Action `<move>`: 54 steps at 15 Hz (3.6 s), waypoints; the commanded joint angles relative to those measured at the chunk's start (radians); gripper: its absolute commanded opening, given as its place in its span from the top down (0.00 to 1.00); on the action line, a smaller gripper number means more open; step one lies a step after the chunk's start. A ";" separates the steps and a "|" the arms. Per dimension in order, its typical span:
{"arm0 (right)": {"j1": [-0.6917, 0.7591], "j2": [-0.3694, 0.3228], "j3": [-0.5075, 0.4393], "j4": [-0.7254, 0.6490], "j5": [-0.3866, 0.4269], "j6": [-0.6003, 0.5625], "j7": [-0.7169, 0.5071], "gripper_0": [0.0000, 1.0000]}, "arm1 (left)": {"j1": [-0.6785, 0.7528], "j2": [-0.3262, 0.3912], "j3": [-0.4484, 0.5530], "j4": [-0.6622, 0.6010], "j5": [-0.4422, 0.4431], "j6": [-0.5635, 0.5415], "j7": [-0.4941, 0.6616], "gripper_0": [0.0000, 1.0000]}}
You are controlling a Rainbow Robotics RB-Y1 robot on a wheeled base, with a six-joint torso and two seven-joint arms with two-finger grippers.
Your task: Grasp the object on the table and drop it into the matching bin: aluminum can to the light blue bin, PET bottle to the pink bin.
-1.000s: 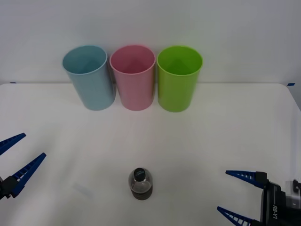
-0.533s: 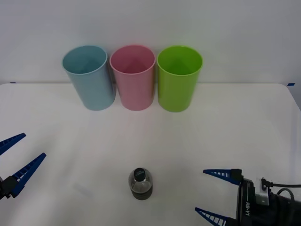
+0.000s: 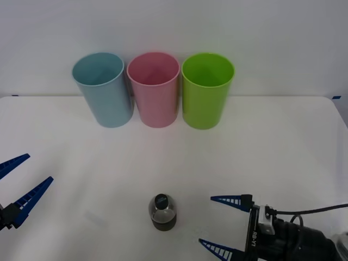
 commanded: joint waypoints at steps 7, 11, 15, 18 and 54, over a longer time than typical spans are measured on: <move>-0.034 0.100 0.108 0.000 0.085 0.140 0.009 0.00 | 0.000 0.000 0.000 0.000 0.000 0.000 0.000 0.00; -0.052 0.117 0.170 0.000 0.085 0.199 0.017 0.00 | 0.000 0.000 0.000 0.000 0.000 0.000 0.000 0.00; -0.060 0.157 0.194 0.000 0.113 0.253 0.020 0.00 | 0.000 0.000 0.000 0.000 0.000 0.000 0.000 0.00; -0.064 0.183 0.211 0.000 0.128 0.299 0.020 0.00 | 0.000 0.000 0.000 0.000 0.000 0.000 0.000 0.00; -0.089 0.206 0.199 -0.066 0.088 0.353 0.006 1.00 | 0.000 0.000 0.000 0.000 0.000 0.000 0.000 0.00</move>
